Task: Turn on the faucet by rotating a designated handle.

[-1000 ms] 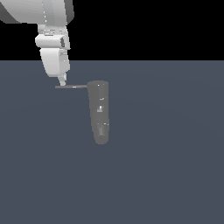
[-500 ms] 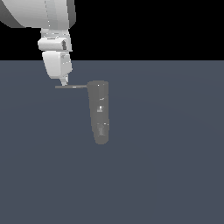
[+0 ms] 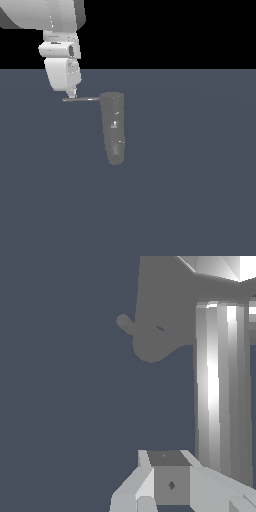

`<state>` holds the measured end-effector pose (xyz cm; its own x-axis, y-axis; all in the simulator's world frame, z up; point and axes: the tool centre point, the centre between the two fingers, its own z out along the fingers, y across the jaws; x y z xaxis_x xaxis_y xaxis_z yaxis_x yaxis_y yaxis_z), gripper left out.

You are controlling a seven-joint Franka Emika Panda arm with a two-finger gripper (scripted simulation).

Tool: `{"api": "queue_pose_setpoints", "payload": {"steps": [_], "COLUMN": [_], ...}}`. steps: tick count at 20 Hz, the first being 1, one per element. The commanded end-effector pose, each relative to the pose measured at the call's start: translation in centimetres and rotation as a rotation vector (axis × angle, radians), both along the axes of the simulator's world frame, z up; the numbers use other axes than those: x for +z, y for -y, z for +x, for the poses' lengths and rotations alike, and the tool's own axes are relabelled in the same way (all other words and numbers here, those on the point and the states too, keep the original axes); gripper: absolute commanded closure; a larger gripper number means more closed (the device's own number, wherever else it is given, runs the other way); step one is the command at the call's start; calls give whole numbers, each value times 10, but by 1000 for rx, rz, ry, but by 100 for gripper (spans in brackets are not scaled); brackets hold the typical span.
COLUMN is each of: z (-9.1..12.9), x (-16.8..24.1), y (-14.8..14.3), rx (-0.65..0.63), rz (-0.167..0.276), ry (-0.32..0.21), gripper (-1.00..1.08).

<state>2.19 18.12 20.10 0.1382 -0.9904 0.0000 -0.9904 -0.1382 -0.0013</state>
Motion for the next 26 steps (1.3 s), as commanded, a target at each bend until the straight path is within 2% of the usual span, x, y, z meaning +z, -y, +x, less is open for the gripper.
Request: {"api": "queue_pose_setpoints", "payload": {"steps": [1, 26], "z": [-8, -79], "x": [0, 0], "y": [2, 14], "rx": [-1, -1], "rz": [-1, 0], "ry": [-2, -1], "gripper": [108, 108]}}
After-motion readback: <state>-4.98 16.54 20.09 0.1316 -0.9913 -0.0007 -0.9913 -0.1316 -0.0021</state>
